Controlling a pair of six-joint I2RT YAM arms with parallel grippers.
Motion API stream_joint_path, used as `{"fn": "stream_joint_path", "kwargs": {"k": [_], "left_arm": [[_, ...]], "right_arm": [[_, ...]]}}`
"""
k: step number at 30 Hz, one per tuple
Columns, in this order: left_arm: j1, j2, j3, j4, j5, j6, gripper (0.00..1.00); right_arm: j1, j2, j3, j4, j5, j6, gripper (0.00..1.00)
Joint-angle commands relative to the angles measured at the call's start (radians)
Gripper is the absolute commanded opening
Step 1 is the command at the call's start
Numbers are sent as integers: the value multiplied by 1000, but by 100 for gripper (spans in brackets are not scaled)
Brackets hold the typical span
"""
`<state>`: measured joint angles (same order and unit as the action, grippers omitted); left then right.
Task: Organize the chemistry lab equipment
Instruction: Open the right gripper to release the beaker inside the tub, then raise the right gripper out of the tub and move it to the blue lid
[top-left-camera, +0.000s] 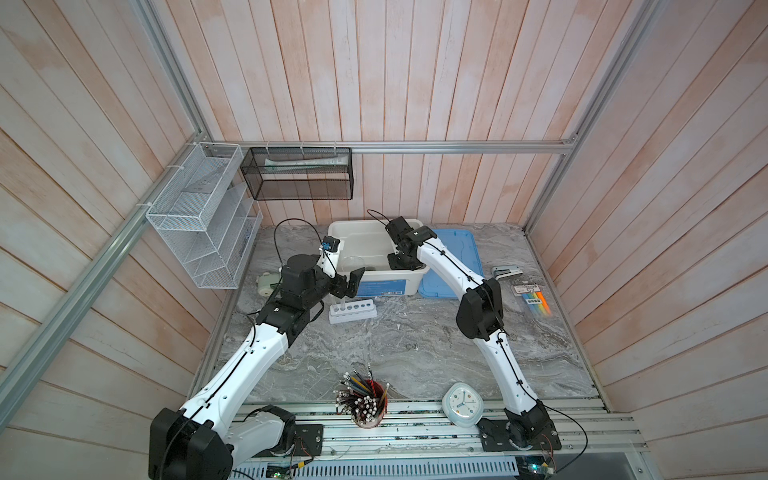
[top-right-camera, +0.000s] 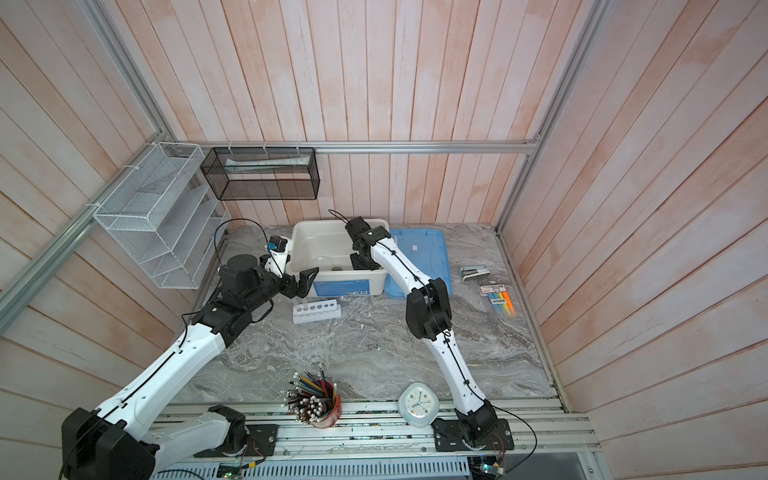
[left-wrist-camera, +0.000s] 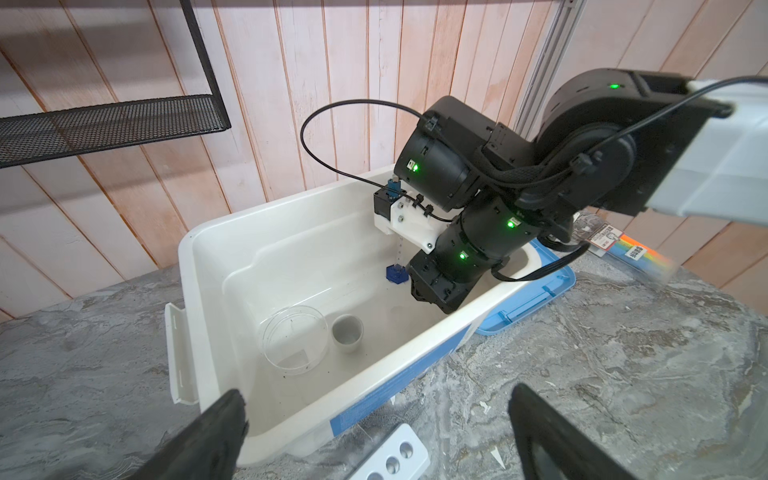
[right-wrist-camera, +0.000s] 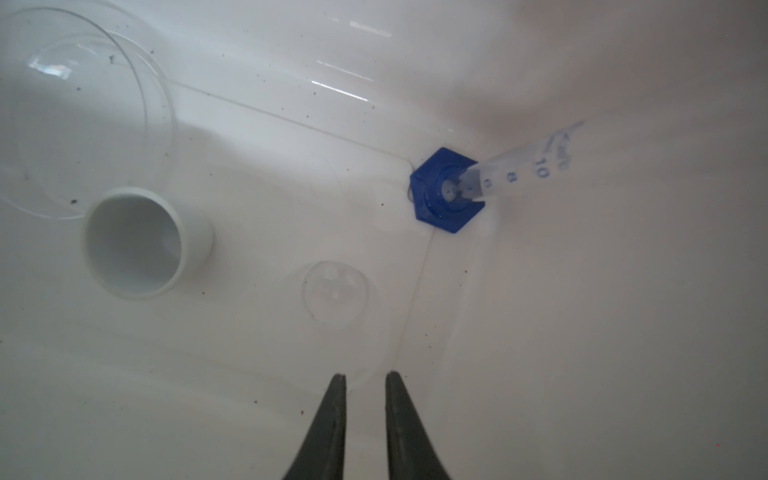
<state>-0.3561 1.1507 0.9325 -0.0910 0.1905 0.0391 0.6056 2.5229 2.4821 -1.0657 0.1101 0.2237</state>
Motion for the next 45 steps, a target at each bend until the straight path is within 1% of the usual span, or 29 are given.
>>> {"fn": "stream_joint_path", "kwargs": {"k": [1, 5, 11, 16, 23, 27, 30, 31, 33, 34, 36, 38, 40, 43, 45], "left_arm": [[5, -13, -15, -5, 16, -11, 100], [5, -14, -12, -8, 13, -8, 100], [6, -28, -6, -10, 1, -7, 100], [11, -44, 7, -9, -3, -17, 100], [32, -57, 26, -15, 17, -42, 100], [49, -56, 63, -31, 26, -29, 100], [64, -48, 96, -45, 27, -9, 100], [70, -43, 106, -51, 29, 5, 100], [77, -34, 120, -59, 0, 45, 100], [81, -32, 118, -54, -28, 59, 100], [90, -32, 110, -37, -46, 61, 100], [104, -41, 83, -2, -24, 36, 100], [117, -57, 32, 69, 6, 0, 100], [130, -77, -18, 136, 27, -48, 100], [131, -80, -24, 138, 41, -76, 100]], "right_arm": [[-3, 31, -10, -2, -4, -7, 21], [-4, 17, 10, -2, -11, -9, 22], [-4, -61, 71, -2, -2, -28, 27], [-4, -204, 39, 34, 24, -47, 30], [-5, -430, -102, 91, 70, -65, 32], [-25, -601, -295, 139, 117, -59, 32], [-73, -755, -517, 215, 126, -31, 32], [-94, -814, -606, 245, 126, -18, 32], [-135, -921, -775, 323, 131, -1, 33], [-166, -963, -855, 350, 118, 11, 33], [-234, -1036, -985, 382, 82, 35, 33], [-291, -1091, -1107, 418, 59, 54, 33], [-352, -1125, -1221, 464, 19, 78, 33], [-428, -1142, -1344, 531, -12, 123, 32], [-460, -1139, -1393, 563, -13, 147, 32]]}}
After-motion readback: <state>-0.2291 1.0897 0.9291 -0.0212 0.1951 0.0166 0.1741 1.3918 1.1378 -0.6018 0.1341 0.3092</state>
